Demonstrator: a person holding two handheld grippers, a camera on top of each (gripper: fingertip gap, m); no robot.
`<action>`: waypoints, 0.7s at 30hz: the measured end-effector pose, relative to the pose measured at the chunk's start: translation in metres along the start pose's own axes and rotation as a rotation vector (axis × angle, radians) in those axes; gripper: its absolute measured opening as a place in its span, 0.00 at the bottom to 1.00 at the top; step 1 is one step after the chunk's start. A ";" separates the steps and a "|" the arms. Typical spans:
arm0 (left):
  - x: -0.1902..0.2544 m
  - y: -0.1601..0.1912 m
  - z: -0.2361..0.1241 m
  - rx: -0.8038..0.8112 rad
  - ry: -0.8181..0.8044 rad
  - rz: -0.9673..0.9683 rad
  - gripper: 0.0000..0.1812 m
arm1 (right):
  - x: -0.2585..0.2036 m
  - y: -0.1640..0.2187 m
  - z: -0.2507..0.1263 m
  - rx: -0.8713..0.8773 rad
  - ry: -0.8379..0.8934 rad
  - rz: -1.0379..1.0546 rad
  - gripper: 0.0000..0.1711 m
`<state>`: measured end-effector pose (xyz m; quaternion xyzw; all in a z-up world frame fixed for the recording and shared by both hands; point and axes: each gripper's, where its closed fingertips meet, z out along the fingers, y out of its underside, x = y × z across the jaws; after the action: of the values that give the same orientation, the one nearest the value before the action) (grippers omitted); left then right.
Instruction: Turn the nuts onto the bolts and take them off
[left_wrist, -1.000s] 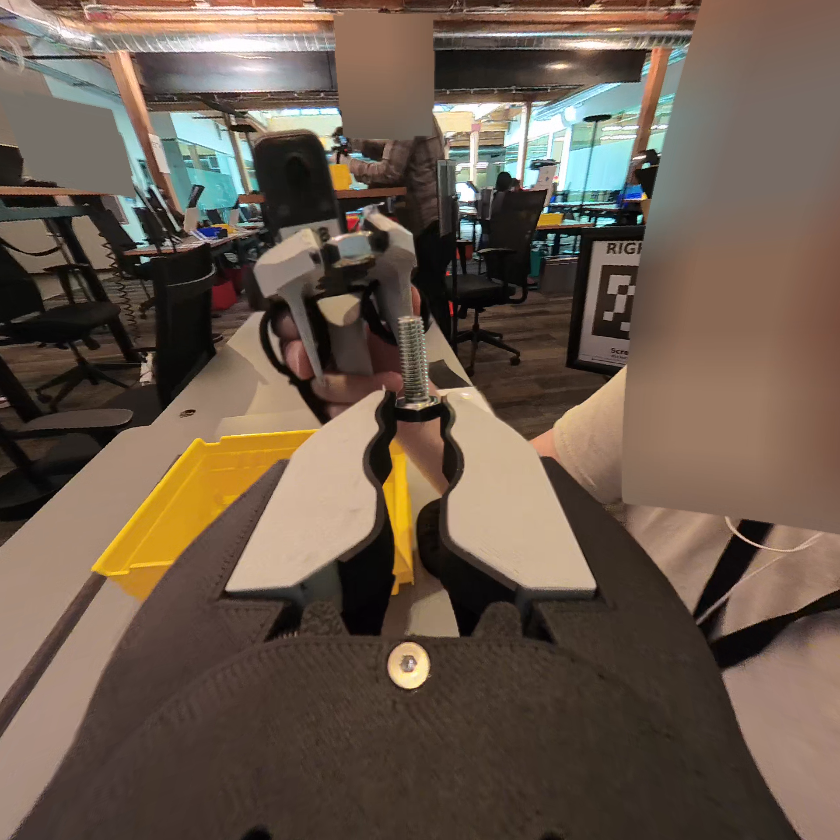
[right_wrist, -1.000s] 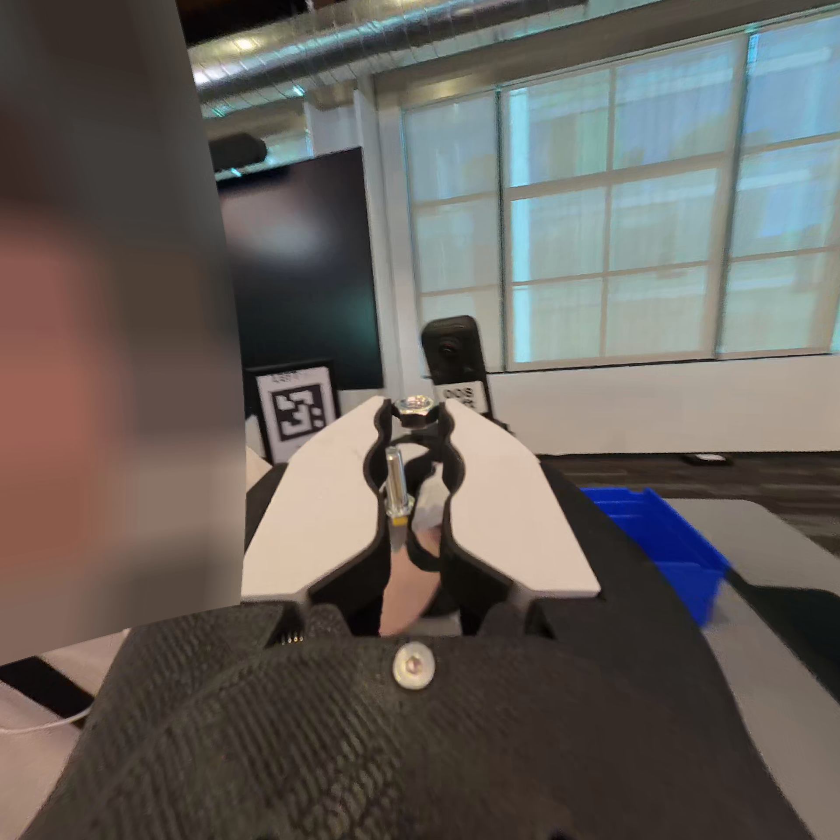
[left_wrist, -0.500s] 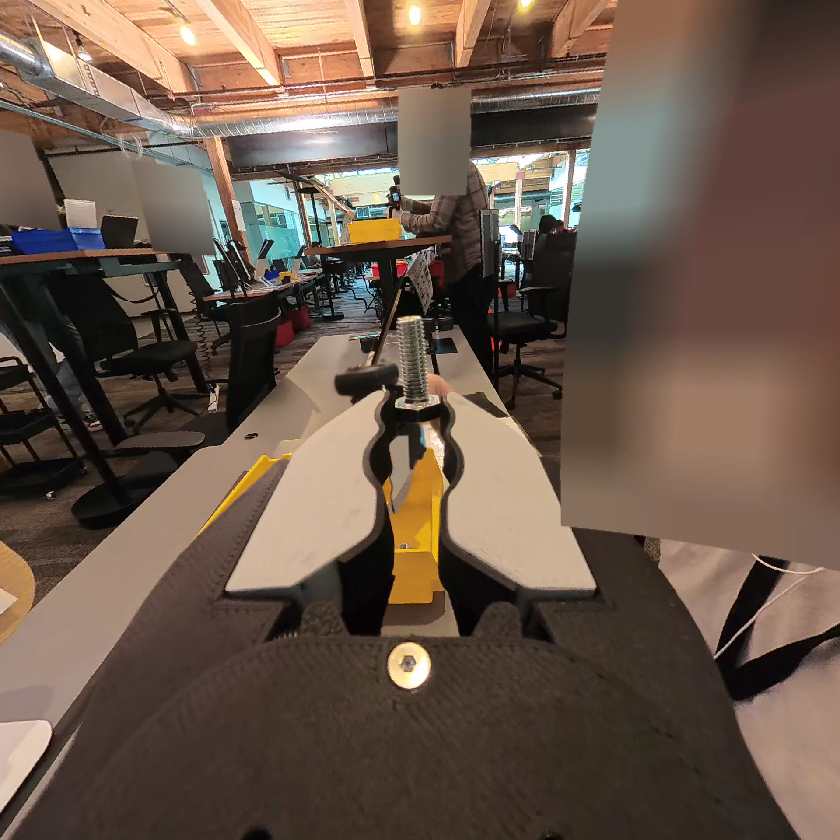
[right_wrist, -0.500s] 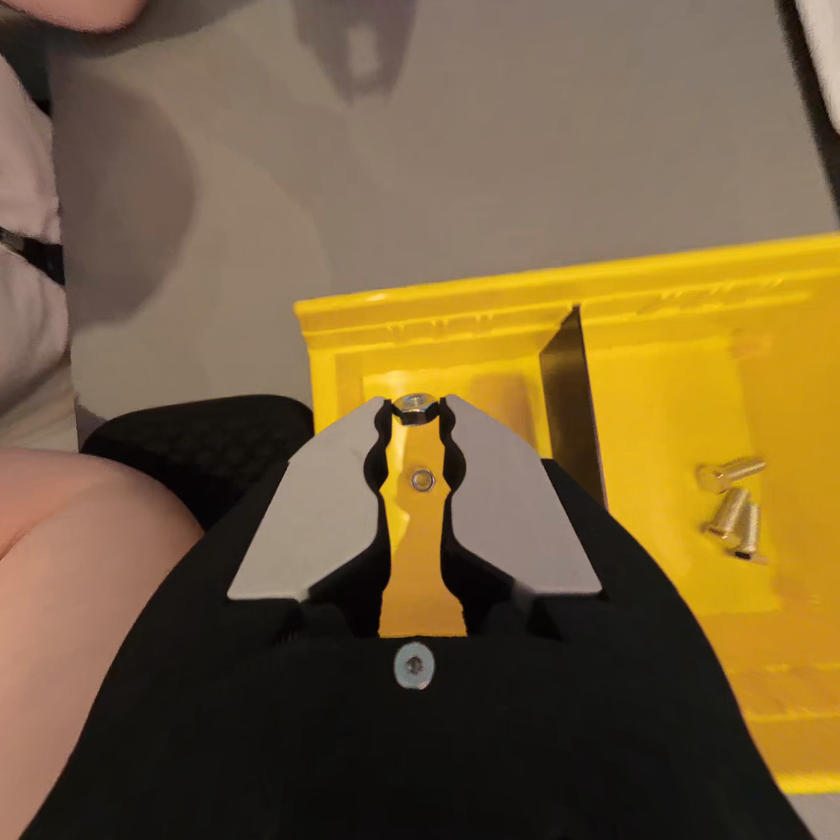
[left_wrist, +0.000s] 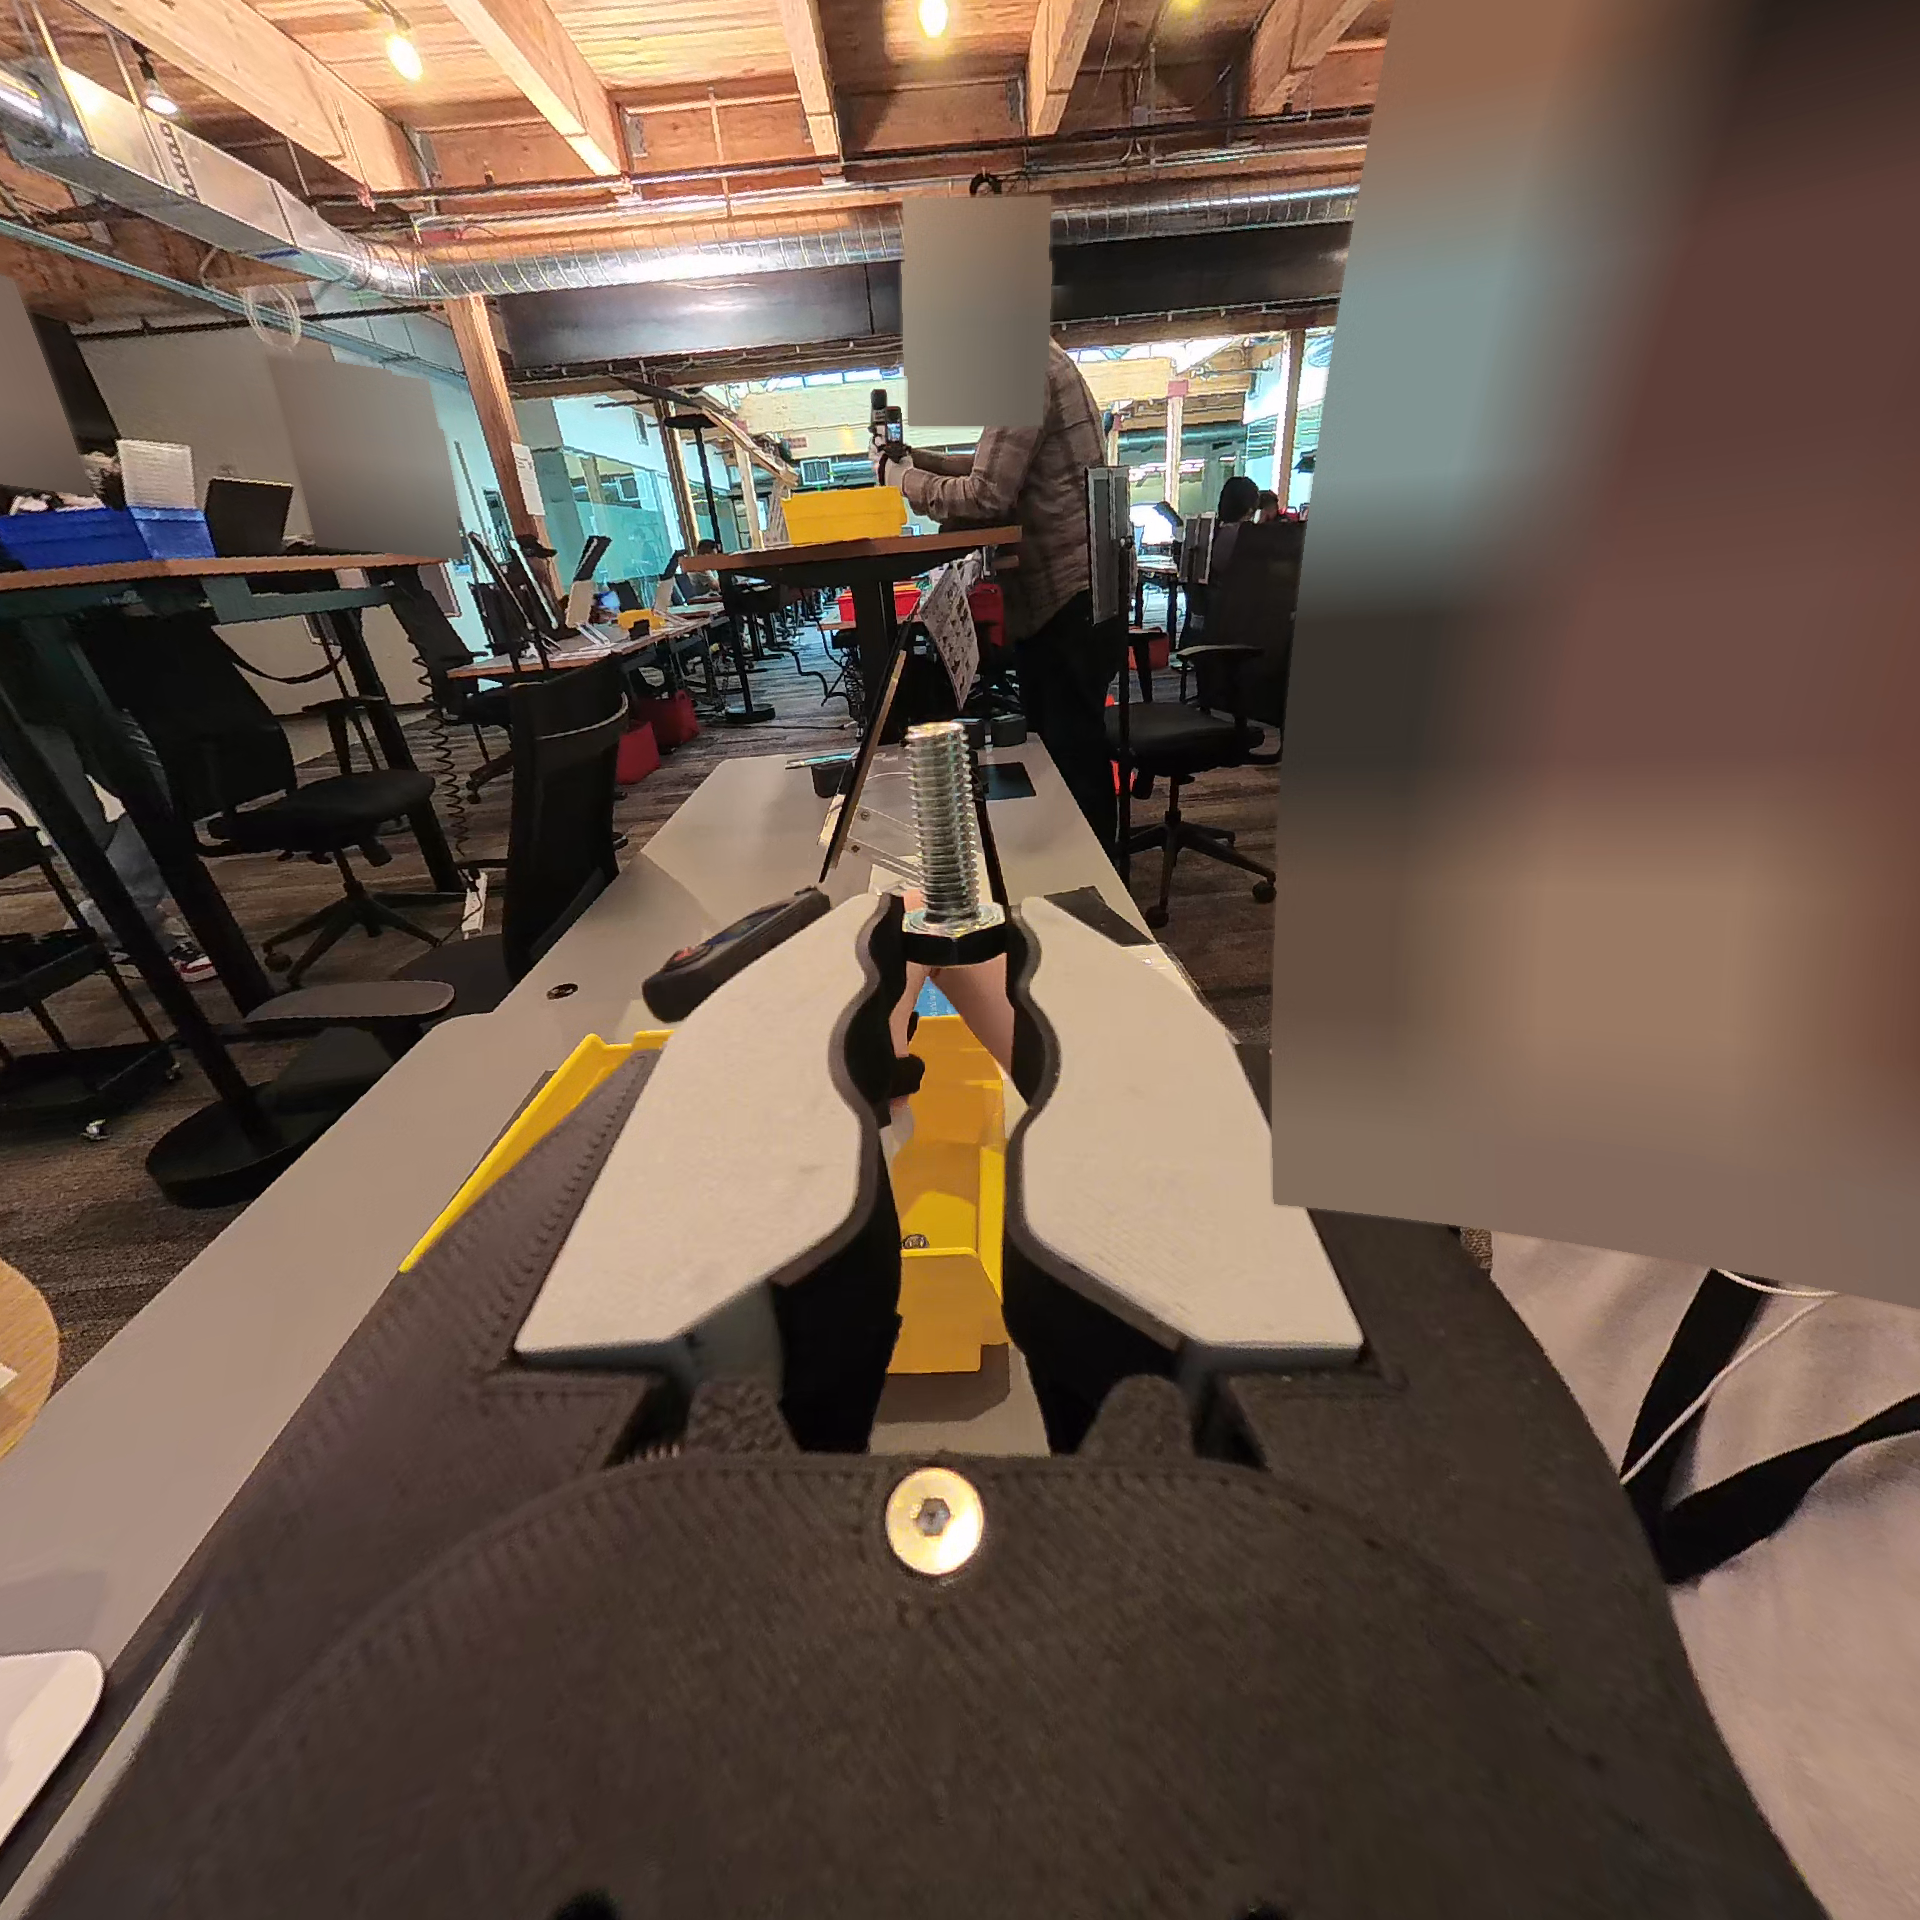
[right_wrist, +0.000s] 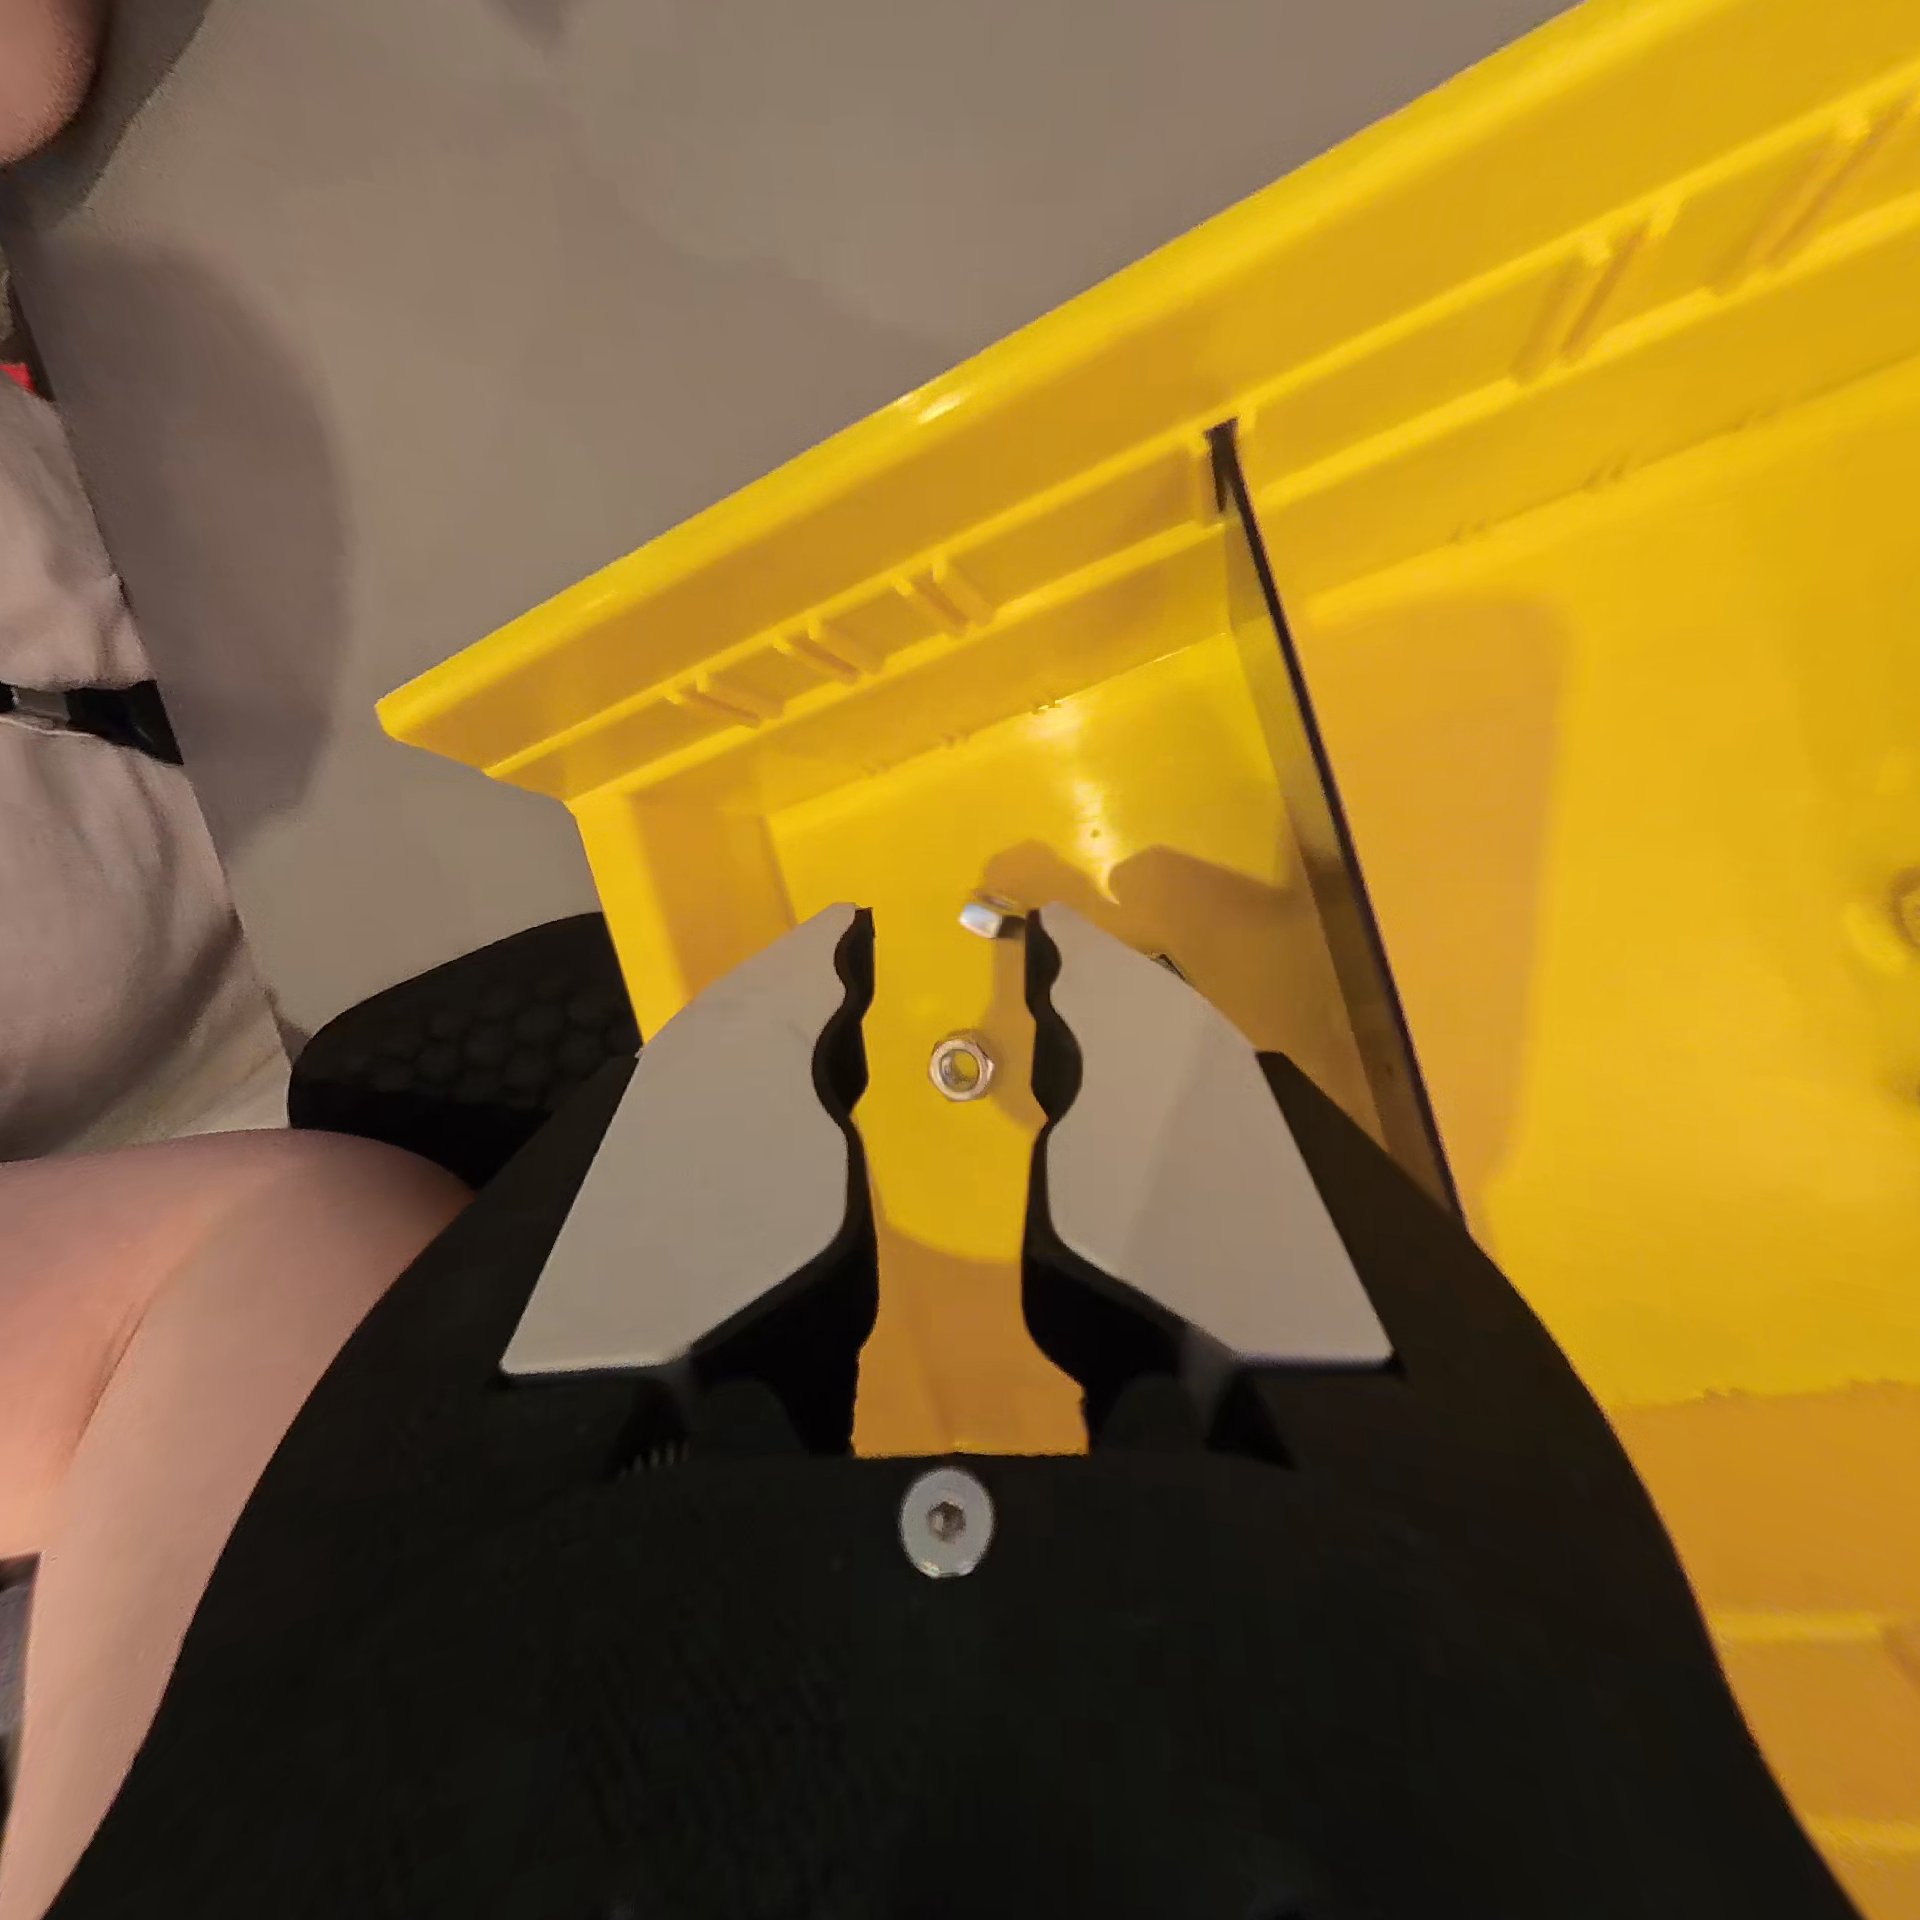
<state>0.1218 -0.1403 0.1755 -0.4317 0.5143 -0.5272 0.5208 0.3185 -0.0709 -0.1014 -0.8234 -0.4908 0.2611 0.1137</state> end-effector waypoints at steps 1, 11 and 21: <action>0.000 0.000 0.000 -0.001 -0.001 -0.001 0.10 | -0.001 -0.001 -0.005 0.011 0.018 -0.016 0.17; -0.033 0.040 0.023 -0.159 -0.157 0.027 0.10 | -0.146 -0.173 -0.137 1.022 0.164 -0.778 0.28; -0.033 0.044 0.026 -0.164 -0.153 0.026 0.10 | -0.176 -0.233 -0.121 1.095 -0.289 -0.424 0.13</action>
<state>0.1553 -0.1065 0.1374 -0.5050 0.5199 -0.4420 0.5284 0.1420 -0.1005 0.1591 -0.4858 -0.4489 0.5566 0.5027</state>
